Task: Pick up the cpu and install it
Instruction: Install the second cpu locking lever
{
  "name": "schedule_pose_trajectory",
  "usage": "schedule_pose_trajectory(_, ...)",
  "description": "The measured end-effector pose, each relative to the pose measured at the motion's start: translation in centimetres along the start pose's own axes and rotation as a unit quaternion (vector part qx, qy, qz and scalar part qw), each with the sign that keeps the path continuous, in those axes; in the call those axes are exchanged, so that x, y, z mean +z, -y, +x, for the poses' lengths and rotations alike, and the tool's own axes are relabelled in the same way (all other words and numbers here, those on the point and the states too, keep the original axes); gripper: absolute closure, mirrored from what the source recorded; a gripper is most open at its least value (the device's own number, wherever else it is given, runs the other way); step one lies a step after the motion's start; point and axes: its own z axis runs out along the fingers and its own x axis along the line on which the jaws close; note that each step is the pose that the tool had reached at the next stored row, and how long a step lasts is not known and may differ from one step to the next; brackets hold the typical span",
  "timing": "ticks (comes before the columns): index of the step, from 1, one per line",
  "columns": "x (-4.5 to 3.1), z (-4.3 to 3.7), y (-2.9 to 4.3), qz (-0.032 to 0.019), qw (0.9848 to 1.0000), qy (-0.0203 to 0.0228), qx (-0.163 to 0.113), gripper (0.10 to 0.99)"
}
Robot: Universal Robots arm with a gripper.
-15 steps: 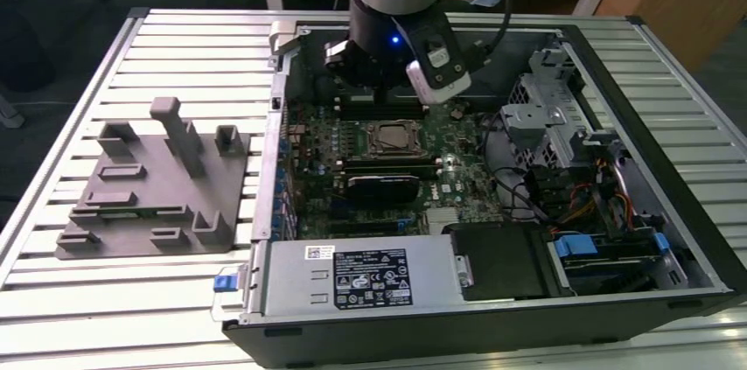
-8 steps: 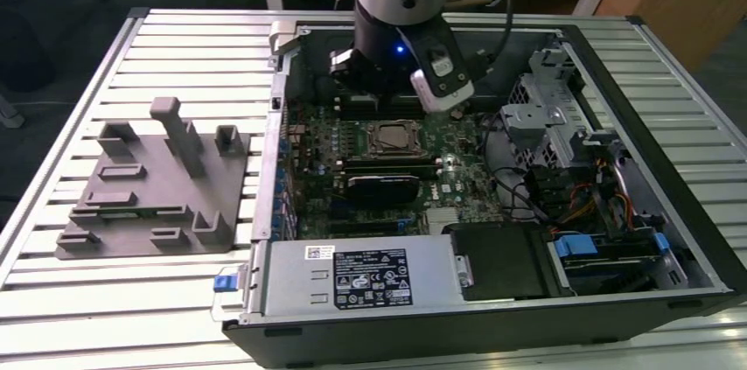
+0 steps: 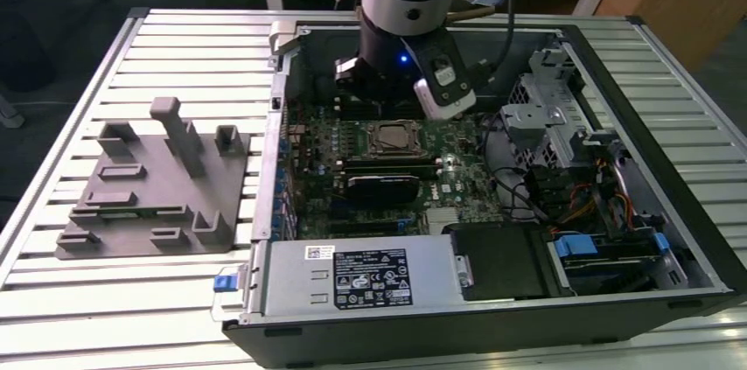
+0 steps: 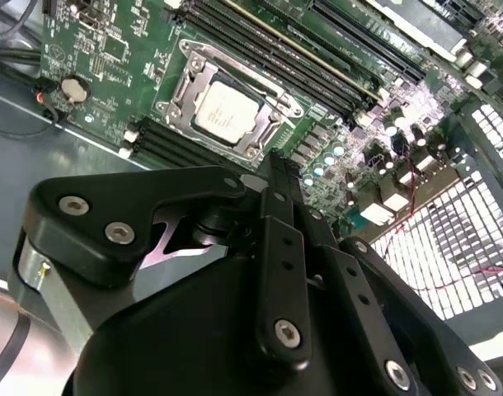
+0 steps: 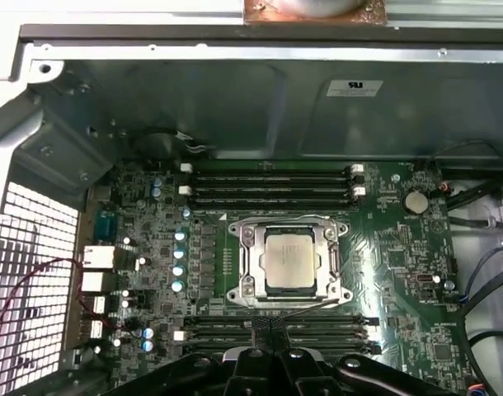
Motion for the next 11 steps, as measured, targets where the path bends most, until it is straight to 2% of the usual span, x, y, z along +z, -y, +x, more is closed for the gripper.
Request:
schedule_pose_trajectory(5,0.40,-0.06,0.11,0.0039,1.0000,0.0014,0.005,0.980)
schedule_pose_trajectory(9,0.67,-0.10,0.18,0.0106,0.9999,0.0029,0.010,0.980)
schedule_pose_trajectory(11,0.96,-0.13,0.26,0.0118,0.9999,0.0031,0.010,0.980)
